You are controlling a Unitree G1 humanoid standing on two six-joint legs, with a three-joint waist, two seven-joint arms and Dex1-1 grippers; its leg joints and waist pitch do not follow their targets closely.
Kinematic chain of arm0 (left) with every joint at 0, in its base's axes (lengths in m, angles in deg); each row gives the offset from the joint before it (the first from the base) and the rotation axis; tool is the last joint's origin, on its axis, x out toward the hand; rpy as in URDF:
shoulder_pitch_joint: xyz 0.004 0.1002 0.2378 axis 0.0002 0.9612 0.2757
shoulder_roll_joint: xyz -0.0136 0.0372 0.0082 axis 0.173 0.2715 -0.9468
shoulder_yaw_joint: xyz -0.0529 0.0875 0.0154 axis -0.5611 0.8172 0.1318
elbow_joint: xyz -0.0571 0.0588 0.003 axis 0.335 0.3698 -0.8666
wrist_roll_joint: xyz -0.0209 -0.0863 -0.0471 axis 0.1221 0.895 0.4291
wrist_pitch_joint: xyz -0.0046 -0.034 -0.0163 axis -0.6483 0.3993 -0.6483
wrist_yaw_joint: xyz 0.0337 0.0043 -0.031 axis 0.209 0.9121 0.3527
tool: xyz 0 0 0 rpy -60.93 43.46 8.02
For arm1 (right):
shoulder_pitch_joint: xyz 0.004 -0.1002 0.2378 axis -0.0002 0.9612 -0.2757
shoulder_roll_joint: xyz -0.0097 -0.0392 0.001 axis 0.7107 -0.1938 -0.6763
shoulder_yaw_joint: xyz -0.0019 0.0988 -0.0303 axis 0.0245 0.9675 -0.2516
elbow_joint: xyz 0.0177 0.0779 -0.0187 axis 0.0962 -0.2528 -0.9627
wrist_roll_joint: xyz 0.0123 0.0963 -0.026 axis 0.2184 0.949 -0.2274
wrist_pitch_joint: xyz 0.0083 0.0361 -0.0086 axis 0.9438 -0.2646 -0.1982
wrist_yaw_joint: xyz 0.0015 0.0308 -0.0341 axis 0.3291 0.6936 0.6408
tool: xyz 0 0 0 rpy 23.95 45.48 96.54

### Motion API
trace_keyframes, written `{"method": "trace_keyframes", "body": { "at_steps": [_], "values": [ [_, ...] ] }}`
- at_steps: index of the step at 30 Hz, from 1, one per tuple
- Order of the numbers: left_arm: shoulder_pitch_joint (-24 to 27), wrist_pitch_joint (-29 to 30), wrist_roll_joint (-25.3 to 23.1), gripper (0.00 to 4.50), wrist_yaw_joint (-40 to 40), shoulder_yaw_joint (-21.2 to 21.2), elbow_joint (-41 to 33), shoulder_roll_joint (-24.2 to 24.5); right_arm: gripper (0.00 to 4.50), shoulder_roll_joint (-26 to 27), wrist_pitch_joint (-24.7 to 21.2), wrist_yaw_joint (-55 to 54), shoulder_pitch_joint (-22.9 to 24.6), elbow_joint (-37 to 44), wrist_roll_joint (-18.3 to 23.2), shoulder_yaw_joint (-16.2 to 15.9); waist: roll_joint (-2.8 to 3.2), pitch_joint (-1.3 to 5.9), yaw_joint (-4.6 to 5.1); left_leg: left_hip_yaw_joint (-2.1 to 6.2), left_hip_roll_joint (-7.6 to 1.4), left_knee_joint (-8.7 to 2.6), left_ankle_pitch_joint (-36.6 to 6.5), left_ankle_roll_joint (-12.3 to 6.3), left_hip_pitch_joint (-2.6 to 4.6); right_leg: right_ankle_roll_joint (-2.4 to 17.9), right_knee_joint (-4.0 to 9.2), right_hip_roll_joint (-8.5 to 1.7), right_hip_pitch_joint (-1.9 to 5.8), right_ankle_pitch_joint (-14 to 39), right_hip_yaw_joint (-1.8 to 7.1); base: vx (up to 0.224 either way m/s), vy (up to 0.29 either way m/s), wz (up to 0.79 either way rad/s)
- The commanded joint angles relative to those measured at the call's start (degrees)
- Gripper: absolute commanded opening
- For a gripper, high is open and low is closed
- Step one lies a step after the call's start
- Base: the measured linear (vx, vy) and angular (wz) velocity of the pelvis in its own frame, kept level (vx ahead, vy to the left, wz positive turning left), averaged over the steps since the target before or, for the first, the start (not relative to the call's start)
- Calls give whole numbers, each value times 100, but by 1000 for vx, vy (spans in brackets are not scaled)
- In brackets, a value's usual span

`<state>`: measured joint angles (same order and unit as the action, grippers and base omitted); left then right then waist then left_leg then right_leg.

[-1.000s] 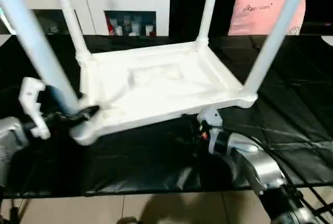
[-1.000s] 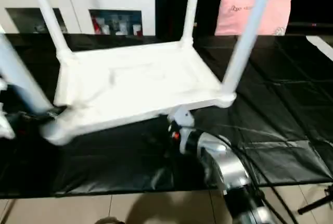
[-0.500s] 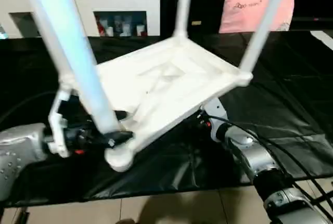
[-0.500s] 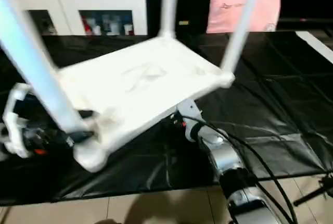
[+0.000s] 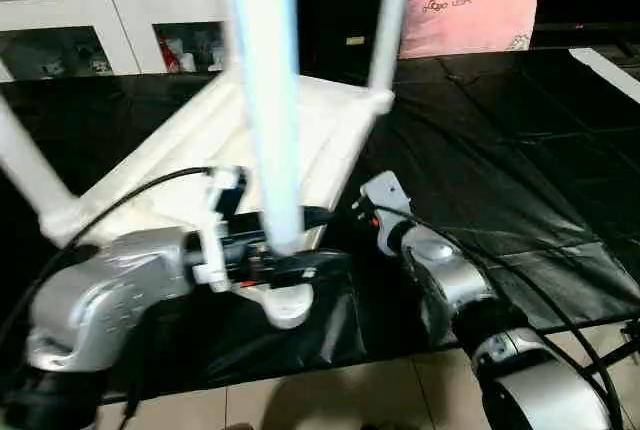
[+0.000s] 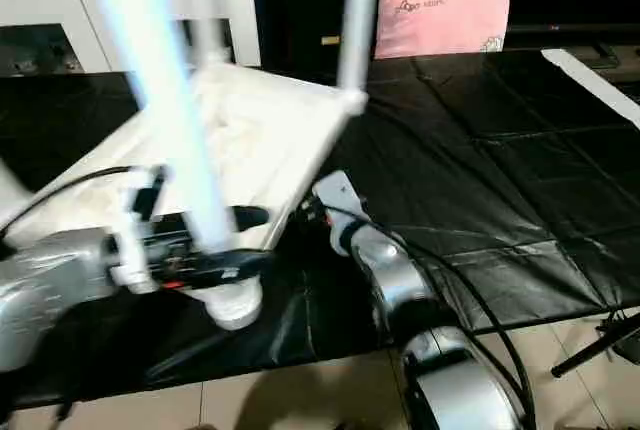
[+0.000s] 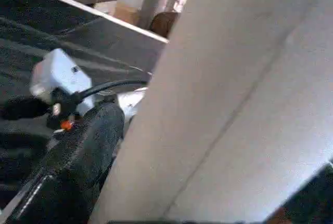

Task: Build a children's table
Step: Rotate table base

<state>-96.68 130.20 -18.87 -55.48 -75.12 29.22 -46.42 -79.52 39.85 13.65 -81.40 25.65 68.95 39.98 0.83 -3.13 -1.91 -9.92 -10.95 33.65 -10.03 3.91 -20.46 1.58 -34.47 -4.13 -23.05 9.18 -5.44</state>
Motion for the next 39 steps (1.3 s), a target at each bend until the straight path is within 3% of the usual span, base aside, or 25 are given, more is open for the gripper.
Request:
{"method": "trace_keyframes", "body": {
  "at_steps": [1,7,8,13,15,20,22,24,27,31,32,35,36,39],
  "values": [
    [-252,-164,-182,447,47,421,163,-240,450,304,269,140,-251,-54,-51,-166,63,357,-49,71,-171,-403,-1649,18,-7,1093,397,-369,307,1638,323,0,0,0],
    [-722,-690,-717,447,399,728,845,-794,450,384,417,65,-470,-446,-127,-64,79,353,-60,68,-163,-379,-1820,25,25,1013,445,-386,300,1959,315,0,0,0],
    [-785,-815,-833,447,473,741,975,-860,450,379,435,51,-497,-494,-128,-34,65,355,-53,74,-168,-387,-1774,19,-3,1012,438,-385,318,1924,314,0,0,0],
    [-1087,-1355,-1360,447,651,743,1565,-907,450,235,332,-179,-555,-672,-115,145,45,373,-54,72,-167,-379,-1626,-39,-2,1034,421,-378,319,1738,311,0,0,0],
    [-1129,-1423,-1401,447,682,707,1637,-904,450,200,278,-227,-552,-683,-98,184,59,384,-63,74,-178,-376,-1546,-44,1,1086,399,-386,322,1593,313,0,0,0],
    [-1128,-1593,-1362,447,654,494,1635,-848,450,-202,321,116,-403,-692,-17,345,7,380,-107,47,-181,-359,-1506,-111,6,1094,406,-392,320,1659,310,0,0,0],
    [-1023,-1687,-1462,447,588,532,1537,-715,450,-340,431,319,-276,-572,94,460,5,375,-139,47,-185,-360,-1543,-140,7,1020,424,-407,319,1811,312,0,0,0],
    [-964,-1721,-1548,447,558,572,1501,-622,450,-437,434,379,-202,-490,128,513,-44,366,-134,54,-186,-370,-1540,-136,-12,952,432,-397,325,1943,306,0,0,0],
    [-876,-1744,-1627,447,481,624,1443,-473,450,-579,438,484,-89,-342,169,567,-31,358,-140,53,-181,-366,-1544,-134,-4,929,445,-402,309,2100,304,0,0,0],
    [-560,-1793,-1939,447,128,844,1201,219,450,-1030,429,1178,337,463,412,664,-46,355,-145,52,-191,-370,-1553,-203,14,789,444,-373,283,2174,309,0,0,0],
    [-489,-1865,-2107,447,-11,941,1230,497,450,-1186,339,1553,523,864,504,632,-50,349,-160,50,-189,-376,-1574,-222,24,771,463,-362,278,2240,307,0,0,0],
    [-451,-1938,-2249,447,-133,1013,1297,710,450,-1305,79,1846,699,1282,634,615,-59,335,-162,59,-189,-383,-1655,-194,23,748,476,-372,267,2400,305,0,0,0],
    [-416,-1968,-2348,421,-266,1053,1367,894,450,-1444,-103,2174,897,1726,770,588,-54,320,-181,59,-184,-389,-1683,-202,21,694,499,-370,269,2484,311,0,0,0],
    [-383,-1902,-2410,414,-514,1160,1414,1156,450,-1638,-339,2812,1170,2389,1100,510,-37,337,-201,70,-194,-397,-1649,-234,22,675,489,-376,272,2416,316,0,0,0]
  ]
}}
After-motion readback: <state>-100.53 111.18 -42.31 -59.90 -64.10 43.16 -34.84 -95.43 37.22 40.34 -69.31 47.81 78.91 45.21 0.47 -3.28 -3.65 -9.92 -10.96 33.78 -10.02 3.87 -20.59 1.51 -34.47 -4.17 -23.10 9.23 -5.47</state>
